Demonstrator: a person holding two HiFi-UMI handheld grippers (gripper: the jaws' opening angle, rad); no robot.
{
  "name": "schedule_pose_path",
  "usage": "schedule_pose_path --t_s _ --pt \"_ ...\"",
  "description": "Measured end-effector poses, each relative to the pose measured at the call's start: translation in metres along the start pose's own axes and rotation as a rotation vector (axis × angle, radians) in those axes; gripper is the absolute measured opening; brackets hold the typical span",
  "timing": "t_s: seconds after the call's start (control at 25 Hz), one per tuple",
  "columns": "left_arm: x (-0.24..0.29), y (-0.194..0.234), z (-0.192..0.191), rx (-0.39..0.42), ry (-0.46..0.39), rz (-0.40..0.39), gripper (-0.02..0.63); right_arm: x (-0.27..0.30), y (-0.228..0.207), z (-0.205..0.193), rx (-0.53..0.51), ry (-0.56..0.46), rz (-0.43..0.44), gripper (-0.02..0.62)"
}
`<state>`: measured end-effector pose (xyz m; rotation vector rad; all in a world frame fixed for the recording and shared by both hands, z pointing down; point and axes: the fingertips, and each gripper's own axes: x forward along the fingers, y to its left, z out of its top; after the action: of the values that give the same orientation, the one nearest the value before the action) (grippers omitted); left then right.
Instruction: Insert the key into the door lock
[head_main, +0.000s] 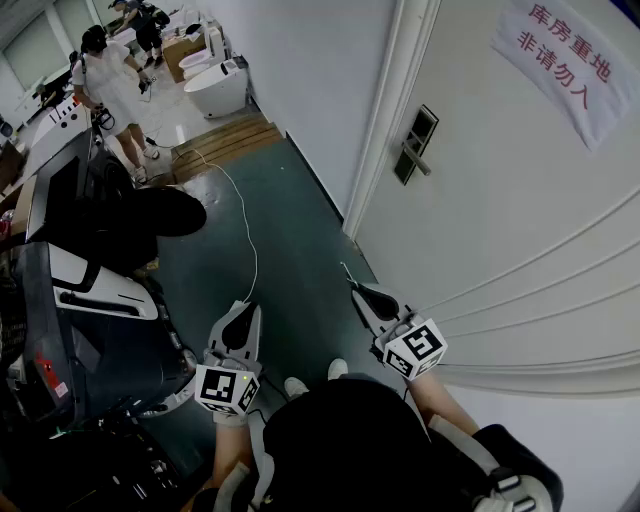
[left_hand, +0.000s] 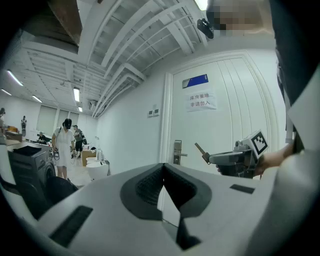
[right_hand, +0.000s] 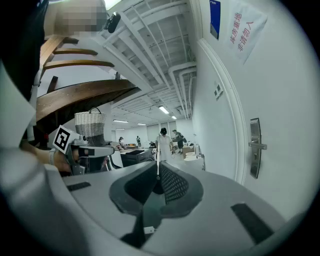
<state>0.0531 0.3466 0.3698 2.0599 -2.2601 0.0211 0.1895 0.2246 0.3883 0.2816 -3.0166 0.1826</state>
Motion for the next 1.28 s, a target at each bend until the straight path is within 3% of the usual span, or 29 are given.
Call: schedule_pose_path --t_s 0.28,0.84,1.04,1.28 --pt "0.023 -0.013 -0.002 -0.002 -0.01 0.008 0.008 -0.004 -0.022 -0.002 -0.007 0.002 0.014 0.031" --pt "0.072 -0.037 -0.02 0.028 0.055 0.017 0.008 -0.013 -0.077 -0.008 0.055 -0.042 0.028 0.031" --pt "0.093 -0.022 -0.028 0.007 0.068 0.004 0.008 0.005 -0.091 -0.016 0.079 -0.022 0.008 0.031" --pt "0.133 0.025 -0.036 -0.018 0.073 -0.04 0.008 0.058 -0.111 -0.019 0.084 0.011 -0.033 0.032"
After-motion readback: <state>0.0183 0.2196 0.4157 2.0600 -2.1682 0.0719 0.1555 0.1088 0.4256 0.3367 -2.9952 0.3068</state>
